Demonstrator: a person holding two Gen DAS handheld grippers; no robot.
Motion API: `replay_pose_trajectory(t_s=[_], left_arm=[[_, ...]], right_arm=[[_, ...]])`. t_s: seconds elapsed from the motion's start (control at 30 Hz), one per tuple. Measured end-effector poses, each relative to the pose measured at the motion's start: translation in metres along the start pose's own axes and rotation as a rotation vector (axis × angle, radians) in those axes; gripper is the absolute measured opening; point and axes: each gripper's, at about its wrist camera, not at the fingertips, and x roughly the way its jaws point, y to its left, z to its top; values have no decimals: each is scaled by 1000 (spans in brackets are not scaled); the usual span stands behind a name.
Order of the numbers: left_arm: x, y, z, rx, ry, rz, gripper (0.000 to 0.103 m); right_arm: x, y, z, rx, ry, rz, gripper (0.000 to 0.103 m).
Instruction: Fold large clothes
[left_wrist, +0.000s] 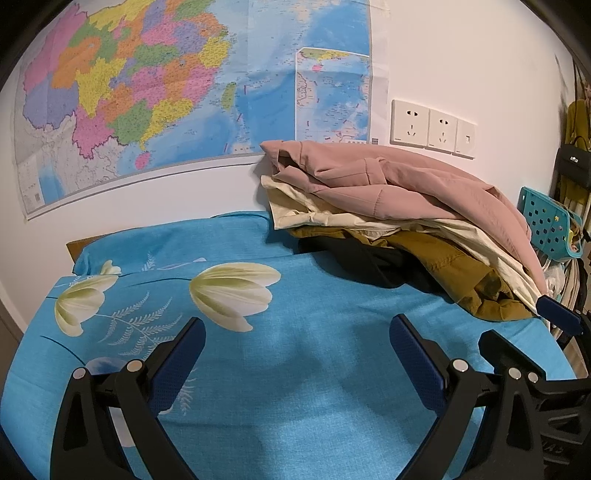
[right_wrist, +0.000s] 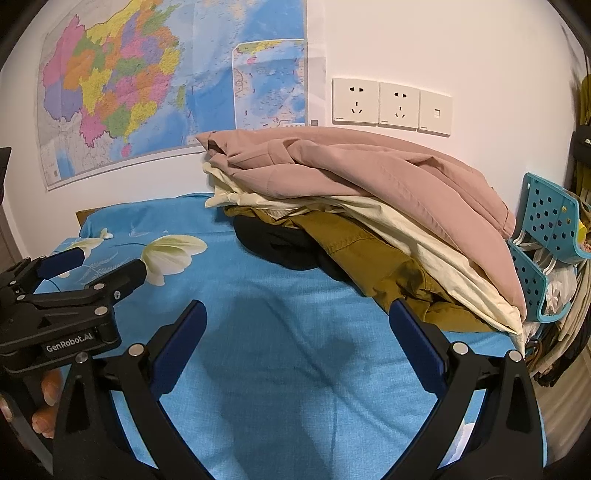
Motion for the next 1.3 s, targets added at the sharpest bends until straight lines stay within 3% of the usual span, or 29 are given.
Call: replay_pose_trajectory(t_s=[1.0,1.3], left_arm=[[11,0,-5,-7,34,-28,96],[30,10,13,-13,58,-52,96]], right_arm=[[0,2,6,-61,-4,-36,97],[13,-7,38,-154,-52,-37,97]])
